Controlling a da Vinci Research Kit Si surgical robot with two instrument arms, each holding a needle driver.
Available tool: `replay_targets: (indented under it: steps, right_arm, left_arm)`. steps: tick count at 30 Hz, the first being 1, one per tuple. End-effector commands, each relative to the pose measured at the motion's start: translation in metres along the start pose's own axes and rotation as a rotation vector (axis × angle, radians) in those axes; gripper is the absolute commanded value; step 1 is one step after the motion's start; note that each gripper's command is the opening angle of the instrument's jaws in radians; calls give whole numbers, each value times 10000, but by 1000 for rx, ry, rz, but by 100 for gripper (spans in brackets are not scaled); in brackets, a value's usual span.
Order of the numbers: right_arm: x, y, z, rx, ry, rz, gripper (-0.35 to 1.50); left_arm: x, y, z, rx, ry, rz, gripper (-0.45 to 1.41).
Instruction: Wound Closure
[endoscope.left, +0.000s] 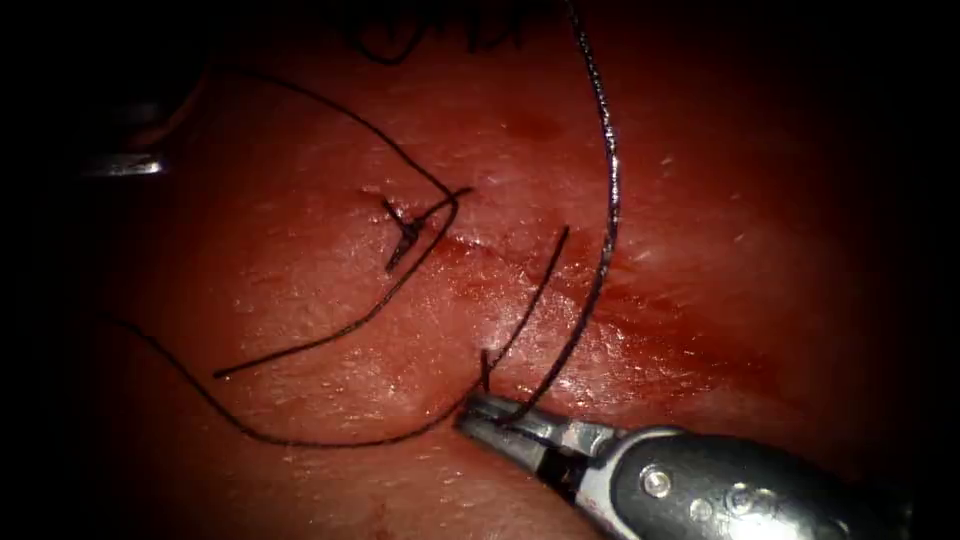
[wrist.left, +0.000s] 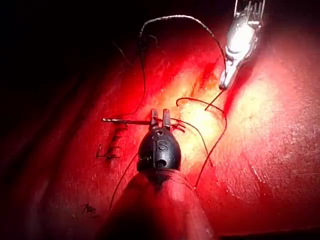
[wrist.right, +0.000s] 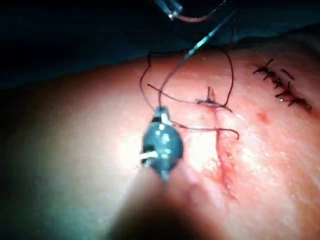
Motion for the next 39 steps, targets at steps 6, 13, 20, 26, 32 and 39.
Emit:
replay_targets:
  steps: [6, 13, 20, 26, 32, 39]
  right_arm:
    - [29, -63, -32, 64, 13, -9, -35]
    - [64, -130, -67, 132, -13, -32, -35]
    - [94, -188, -90, 241, -13, -47, -35]
    - [109, -193, -86, 261, 50, -96, 56]
    - [82, -132, -80, 252, 118, -116, 99]
    - [51, -69, -77, 223, 114, -181, 96]
  left_arm:
    - [-4, 1, 7, 0, 1, 0, -45]
    - [-6, 2, 8, -7, 6, 3, -45]
    - [-13, 2, 10, -14, 12, -2, -45]
    - [-18, 2, 10, -31, 27, 2, -45]
    - [-18, 2, 10, -40, 32, 2, -45]
    - [-17, 0, 12, -43, 33, -11, -45]
